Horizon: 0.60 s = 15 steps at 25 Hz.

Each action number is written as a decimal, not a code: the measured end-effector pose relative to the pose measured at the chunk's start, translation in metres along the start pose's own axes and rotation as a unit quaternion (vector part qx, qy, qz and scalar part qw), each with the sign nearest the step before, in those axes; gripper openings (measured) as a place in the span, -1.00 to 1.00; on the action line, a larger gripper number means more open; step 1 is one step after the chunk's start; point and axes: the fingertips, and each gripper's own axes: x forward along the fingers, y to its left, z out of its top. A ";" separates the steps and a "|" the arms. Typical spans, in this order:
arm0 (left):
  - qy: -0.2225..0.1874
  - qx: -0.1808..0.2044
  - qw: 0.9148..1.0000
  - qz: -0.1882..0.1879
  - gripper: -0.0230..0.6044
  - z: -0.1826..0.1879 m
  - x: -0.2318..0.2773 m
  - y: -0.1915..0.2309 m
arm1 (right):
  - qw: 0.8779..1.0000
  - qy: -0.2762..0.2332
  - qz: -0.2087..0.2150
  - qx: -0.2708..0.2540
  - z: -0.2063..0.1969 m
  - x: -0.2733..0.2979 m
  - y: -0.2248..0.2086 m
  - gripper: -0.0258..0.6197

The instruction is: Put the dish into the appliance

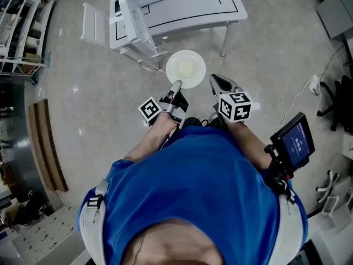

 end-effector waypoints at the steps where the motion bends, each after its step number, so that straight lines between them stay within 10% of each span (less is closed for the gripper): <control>1: -0.005 -0.001 1.000 0.000 -0.87 -0.002 0.005 0.000 | 1.000 0.002 0.004 -0.002 0.001 0.000 -0.005 -0.92; 15: -0.062 0.003 0.998 -0.008 -0.87 0.003 0.049 -0.012 | 0.999 0.019 0.031 -0.023 0.011 -0.005 -0.042 -0.92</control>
